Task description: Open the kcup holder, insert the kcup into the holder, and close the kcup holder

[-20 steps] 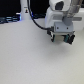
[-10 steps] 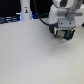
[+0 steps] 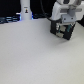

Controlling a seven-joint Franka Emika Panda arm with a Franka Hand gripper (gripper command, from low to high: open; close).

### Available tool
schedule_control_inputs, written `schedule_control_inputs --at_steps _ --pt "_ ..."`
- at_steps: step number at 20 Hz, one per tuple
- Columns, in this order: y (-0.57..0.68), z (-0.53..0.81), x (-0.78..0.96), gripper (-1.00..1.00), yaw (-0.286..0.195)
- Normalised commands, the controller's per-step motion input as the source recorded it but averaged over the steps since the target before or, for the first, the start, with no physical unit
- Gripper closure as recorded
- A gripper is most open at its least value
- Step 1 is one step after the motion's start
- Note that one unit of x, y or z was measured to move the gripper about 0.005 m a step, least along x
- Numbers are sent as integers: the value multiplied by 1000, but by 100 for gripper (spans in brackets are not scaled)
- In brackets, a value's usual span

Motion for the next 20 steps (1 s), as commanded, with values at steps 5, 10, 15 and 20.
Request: schedule_control_inputs --at_steps 5,10,15,20 --pt "480 9 -667 -100 82" --pt "390 652 -62 -100 96" --pt "219 754 130 -100 29" --pt "1 37 49 -100 -5"
